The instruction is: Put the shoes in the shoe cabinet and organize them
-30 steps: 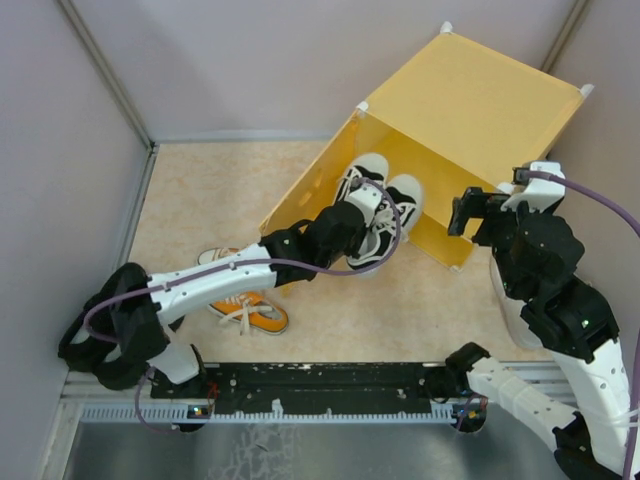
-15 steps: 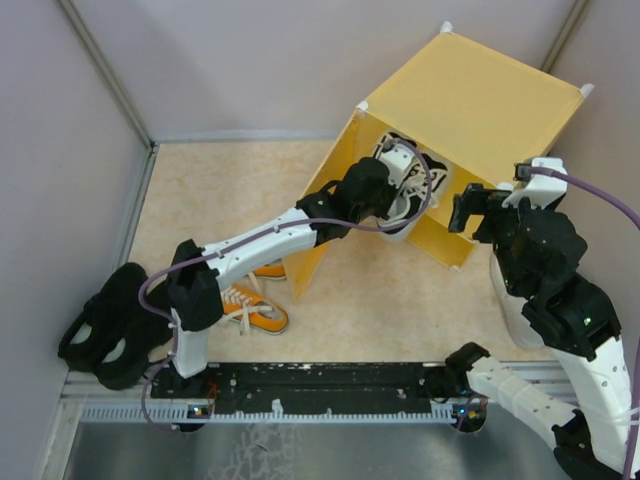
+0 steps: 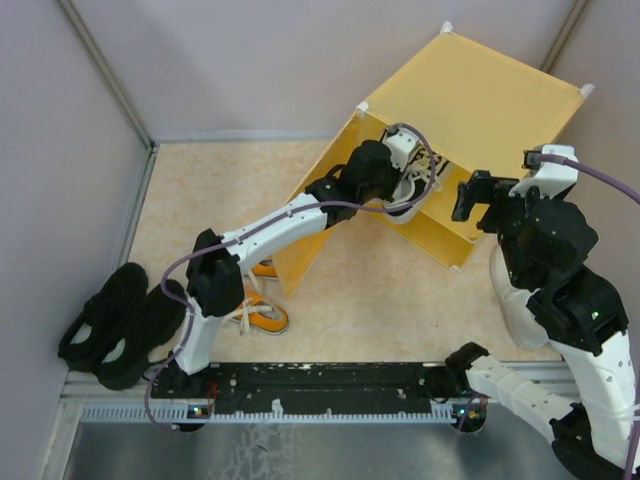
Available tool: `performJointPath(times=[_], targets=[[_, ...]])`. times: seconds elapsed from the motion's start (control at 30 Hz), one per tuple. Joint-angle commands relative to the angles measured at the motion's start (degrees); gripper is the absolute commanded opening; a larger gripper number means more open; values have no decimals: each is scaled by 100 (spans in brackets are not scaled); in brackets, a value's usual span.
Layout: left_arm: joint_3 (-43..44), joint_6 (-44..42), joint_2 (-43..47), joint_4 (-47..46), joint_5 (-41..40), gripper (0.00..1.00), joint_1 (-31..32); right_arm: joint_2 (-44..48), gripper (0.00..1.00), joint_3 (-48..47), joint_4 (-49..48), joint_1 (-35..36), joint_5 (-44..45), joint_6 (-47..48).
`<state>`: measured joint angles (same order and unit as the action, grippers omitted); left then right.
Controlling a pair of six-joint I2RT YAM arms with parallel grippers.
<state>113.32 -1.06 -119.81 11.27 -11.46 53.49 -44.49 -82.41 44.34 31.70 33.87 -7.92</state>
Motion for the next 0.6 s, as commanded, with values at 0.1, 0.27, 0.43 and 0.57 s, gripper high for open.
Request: performJointPath(times=[0.1,0.27,0.43,0.57], targets=[[720,-267,-76,-1030,252,7,-54,-51,98,-259,-39,-21,125,33],[649,-263,-10,-989,370,34,-57,-95,98,-264,5,-24,120,23],[578,-276,148,-1013,465,71,-57,-104,98,-309,-1,-23,130,57],[583,-272,249,-1001,557,94,-53,-126,98,-324,3,-23,123,80]])
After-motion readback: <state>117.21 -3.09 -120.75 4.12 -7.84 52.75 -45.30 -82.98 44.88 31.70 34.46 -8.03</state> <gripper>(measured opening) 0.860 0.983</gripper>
